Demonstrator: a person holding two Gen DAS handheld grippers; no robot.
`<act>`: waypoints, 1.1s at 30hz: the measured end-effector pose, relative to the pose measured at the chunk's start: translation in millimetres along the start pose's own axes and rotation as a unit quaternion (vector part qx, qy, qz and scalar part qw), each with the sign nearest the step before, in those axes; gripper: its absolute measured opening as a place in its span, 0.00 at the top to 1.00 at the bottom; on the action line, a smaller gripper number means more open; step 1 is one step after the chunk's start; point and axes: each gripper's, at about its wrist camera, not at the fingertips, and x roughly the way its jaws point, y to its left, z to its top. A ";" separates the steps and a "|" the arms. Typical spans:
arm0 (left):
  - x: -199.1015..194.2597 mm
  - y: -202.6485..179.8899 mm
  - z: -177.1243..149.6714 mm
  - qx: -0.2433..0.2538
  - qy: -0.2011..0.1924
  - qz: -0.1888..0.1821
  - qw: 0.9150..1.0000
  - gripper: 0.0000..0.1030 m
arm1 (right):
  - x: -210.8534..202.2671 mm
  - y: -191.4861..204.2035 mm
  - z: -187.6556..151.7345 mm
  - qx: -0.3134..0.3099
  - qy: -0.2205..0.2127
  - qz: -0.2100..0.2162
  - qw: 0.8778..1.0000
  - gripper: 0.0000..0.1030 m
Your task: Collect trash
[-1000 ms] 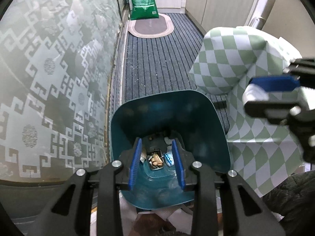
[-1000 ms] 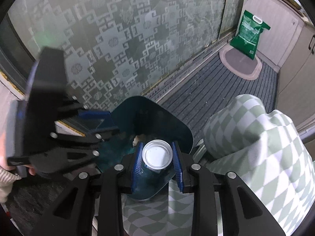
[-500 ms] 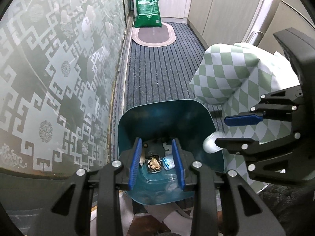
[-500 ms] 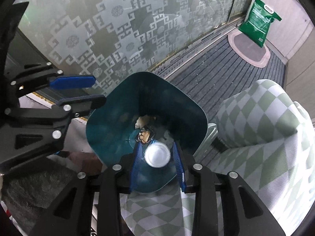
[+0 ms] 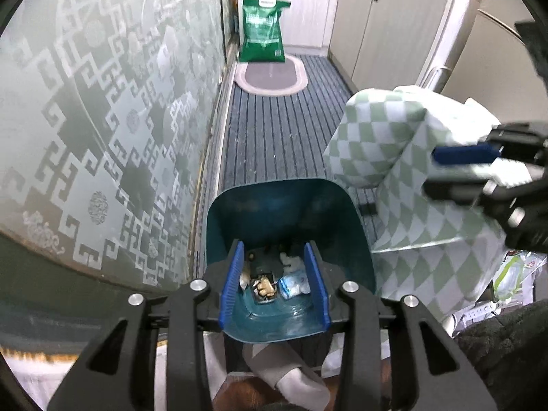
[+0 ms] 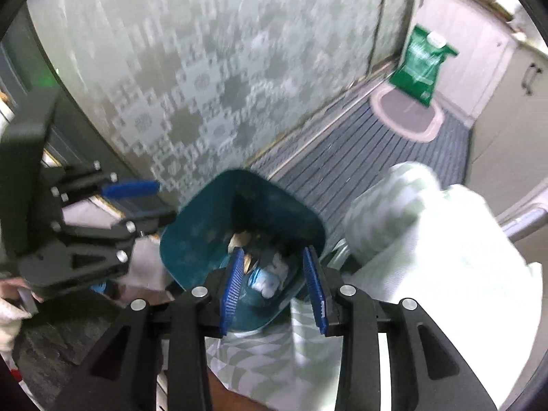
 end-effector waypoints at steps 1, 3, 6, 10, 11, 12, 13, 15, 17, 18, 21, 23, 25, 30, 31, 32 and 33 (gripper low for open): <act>-6.1 -6.7 -1.8 -0.001 -0.008 0.000 1.000 0.55 | -15.1 -3.7 -2.6 0.007 -0.018 -0.007 1.000 0.59; -14.9 -16.1 -5.3 -0.005 -0.019 -0.009 1.000 0.49 | -35.6 -9.0 -8.3 0.017 -0.039 -0.012 0.999 0.56; -28.9 -35.9 -11.2 -0.001 -0.037 -0.005 0.999 0.39 | -70.4 -19.5 -28.7 0.043 -0.078 -0.026 0.996 0.50; -46.4 -62.4 -20.1 0.011 -0.058 0.013 0.998 0.21 | -109.6 -28.7 -63.8 0.062 -0.119 -0.062 0.989 0.34; -51.0 -67.9 -24.1 0.010 -0.064 0.017 0.998 0.19 | -122.7 -30.7 -75.8 0.068 -0.133 -0.079 0.986 0.30; -54.7 -72.5 -26.7 0.010 -0.069 0.021 0.997 0.16 | -131.9 -32.7 -84.5 0.074 -0.143 -0.089 0.983 0.23; -58.5 -77.4 -30.2 0.012 -0.074 0.022 0.997 0.14 | -145.0 -36.0 -96.4 0.084 -0.157 -0.099 0.979 0.20; -67.7 -86.2 -36.6 0.012 -0.086 0.025 0.996 0.10 | -159.7 -39.1 -113.7 0.094 -0.178 -0.112 0.973 0.10; -76.1 -90.8 -43.0 0.008 -0.097 0.025 0.995 0.09 | -175.4 -43.4 -133.6 0.102 -0.194 -0.123 0.968 0.06; -79.7 -93.2 -45.6 0.008 -0.102 0.024 0.994 0.08 | -181.6 -45.0 -142.6 0.104 -0.199 -0.127 0.966 0.03; -92.9 -101.4 -52.6 0.004 -0.126 0.025 0.992 0.06 | -195.5 -48.6 -170.4 0.107 -0.206 -0.135 0.963 0.03; -101.8 -106.6 -54.9 0.004 -0.143 0.026 0.989 0.05 | -204.0 -51.3 -189.8 0.116 -0.215 -0.136 0.960 0.03; -110.2 -111.1 -56.5 0.006 -0.159 0.022 0.987 0.04 | -211.2 -49.6 -205.9 0.118 -0.229 -0.135 0.957 0.03; -125.4 -123.3 -59.7 0.018 -0.193 0.030 0.981 0.03 | -219.5 -46.5 -231.1 0.123 -0.246 -0.150 0.950 0.03; -127.3 -124.2 -60.4 0.018 -0.198 0.030 0.979 0.03 | -219.6 -46.7 -234.8 0.127 -0.249 -0.153 0.948 0.03; -128.8 -124.8 -60.5 0.018 -0.203 0.032 0.978 0.03 | -220.1 -47.5 -237.8 0.130 -0.251 -0.154 0.947 0.03; -129.8 -125.5 -60.8 0.019 -0.207 0.034 0.977 0.03 | -221.1 -47.9 -240.4 0.131 -0.252 -0.154 0.947 0.03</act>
